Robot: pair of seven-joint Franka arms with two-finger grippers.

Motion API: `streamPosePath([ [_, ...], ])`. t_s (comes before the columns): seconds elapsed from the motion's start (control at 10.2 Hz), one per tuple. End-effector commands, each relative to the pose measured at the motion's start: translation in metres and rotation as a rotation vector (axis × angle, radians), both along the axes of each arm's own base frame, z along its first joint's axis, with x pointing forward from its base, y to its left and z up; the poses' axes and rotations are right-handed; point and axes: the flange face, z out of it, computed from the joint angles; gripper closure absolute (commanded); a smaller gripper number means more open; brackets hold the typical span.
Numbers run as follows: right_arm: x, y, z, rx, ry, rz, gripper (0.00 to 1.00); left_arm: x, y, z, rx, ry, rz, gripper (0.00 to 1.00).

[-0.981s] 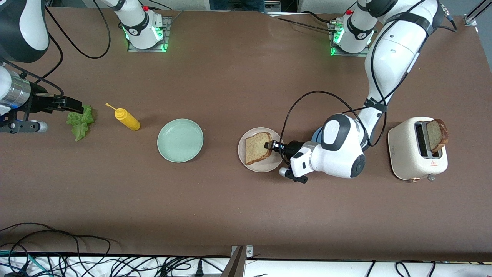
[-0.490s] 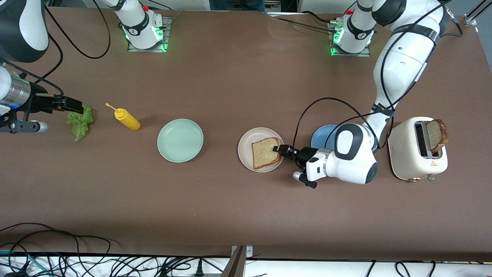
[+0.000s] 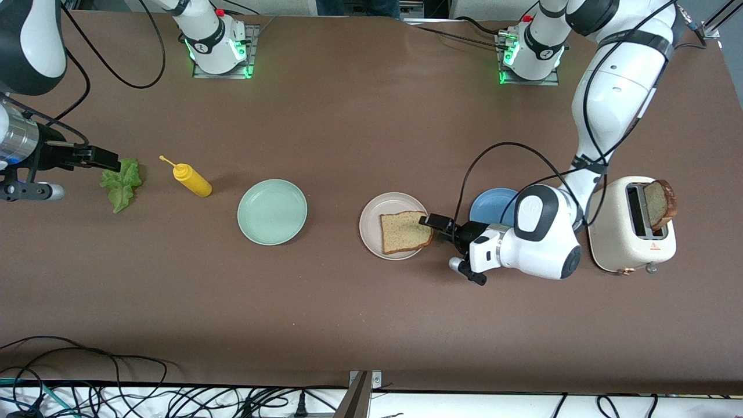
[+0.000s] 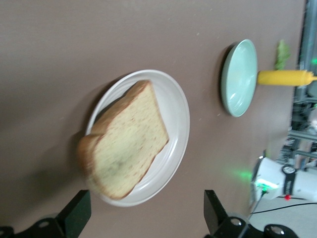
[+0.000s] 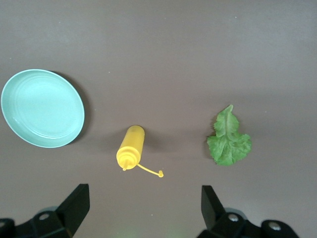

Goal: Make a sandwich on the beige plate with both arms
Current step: 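Lower the bread onto the beige plate and open the left gripper, then withdraw the left gripper to the toaster while the right gripper reaches lettuce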

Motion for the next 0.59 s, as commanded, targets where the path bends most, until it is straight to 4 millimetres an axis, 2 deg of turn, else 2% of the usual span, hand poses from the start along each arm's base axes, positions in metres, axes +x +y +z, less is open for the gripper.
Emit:
streamPosePath([
  [0.0, 0.001, -0.024, -0.007, -0.016, 0.013, 0.021, 0.00, -0.003, 0.016, 0.035, 0.106, -0.011, -0.020, 0.00],
  [0.1, 0.003, -0.049, -0.011, -0.025, 0.014, 0.022, 0.00, 0.000, 0.029, 0.054, 0.177, -0.036, -0.021, 0.00],
  [0.29, 0.007, -0.094, -0.029, -0.032, 0.018, 0.021, 0.00, 0.001, 0.068, 0.096, 0.313, -0.068, -0.023, 0.00],
  [0.39, 0.008, -0.121, -0.042, -0.029, 0.015, 0.016, 0.00, 0.003, 0.099, 0.117, 0.386, -0.090, -0.025, 0.00],
  [0.49, 0.012, -0.138, -0.062, -0.028, 0.020, 0.024, 0.00, 0.002, 0.123, 0.140, 0.452, -0.119, -0.027, 0.00],
])
